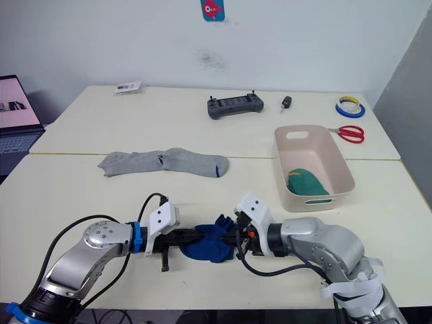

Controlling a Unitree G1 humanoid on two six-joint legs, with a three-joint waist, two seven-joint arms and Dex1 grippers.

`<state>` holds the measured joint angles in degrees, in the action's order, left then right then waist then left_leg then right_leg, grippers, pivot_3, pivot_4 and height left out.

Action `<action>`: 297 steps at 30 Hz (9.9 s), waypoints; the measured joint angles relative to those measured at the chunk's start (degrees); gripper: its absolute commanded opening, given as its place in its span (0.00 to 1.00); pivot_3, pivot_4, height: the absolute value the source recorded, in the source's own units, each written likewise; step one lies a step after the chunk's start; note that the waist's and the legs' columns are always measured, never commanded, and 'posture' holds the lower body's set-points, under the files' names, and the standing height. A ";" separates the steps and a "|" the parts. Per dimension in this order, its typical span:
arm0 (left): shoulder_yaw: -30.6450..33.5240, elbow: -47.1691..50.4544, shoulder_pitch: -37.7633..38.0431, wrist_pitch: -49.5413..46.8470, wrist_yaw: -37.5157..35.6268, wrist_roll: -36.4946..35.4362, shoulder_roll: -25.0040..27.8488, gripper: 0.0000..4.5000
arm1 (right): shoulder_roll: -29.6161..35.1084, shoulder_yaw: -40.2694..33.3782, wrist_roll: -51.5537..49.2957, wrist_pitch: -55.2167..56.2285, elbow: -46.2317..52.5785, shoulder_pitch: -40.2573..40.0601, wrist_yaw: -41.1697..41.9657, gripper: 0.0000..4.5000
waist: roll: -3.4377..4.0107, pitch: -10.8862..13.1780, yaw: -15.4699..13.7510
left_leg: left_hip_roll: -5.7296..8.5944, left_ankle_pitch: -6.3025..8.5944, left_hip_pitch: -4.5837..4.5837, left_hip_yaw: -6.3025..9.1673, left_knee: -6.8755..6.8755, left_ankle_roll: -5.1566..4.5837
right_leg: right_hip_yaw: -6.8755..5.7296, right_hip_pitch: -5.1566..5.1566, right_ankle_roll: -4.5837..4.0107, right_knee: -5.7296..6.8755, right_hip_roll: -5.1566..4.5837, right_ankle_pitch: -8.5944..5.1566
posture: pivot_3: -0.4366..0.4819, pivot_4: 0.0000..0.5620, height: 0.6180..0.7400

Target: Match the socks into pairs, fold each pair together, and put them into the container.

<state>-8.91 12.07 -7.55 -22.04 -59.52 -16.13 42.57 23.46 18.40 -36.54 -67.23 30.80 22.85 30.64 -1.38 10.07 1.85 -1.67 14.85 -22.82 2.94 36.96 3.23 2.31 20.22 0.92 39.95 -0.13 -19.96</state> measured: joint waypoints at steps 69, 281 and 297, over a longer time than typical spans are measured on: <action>-0.15 -1.56 0.53 9.54 -7.42 1.24 5.32 0.00 | 5.13 13.97 20.83 22.03 -6.19 -2.20 11.61 0.00 | 0.04 0.05 -0.01 | 0.00 0.00 -0.01 0.00 -0.02 0.00 | 0.00 0.04 0.00 -0.02 0.00 0.00 | 0.48 0.27 1.00; 38.62 -13.54 9.04 4.98 20.28 -11.85 -6.10 1.00 | 20.60 -26.63 12.69 32.98 2.96 -6.04 20.36 0.99 | 0.21 0.46 -0.23 | 0.00 0.09 -0.05 -0.09 0.10 -0.17 | -0.06 -0.03 0.00 -0.02 -0.17 0.01 | 0.48 0.27 1.00; 23.48 -35.09 -24.80 -2.02 31.97 -4.57 -13.40 1.00 | 20.26 -19.92 12.31 29.20 7.28 -3.38 14.53 0.99 | 0.14 0.43 -0.16 | 0.03 0.08 -0.09 -0.09 0.19 -0.16 | -0.07 -0.03 0.01 0.03 -0.09 0.01 | 0.48 0.27 1.00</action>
<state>14.57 -23.03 -32.35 -24.05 -27.56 -20.70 29.17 43.72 -1.51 -24.23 -38.03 38.08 19.46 45.17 -1.24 10.50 1.69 -1.64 14.94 -22.91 2.86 37.15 3.07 2.24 20.19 0.92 39.98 -0.22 -19.95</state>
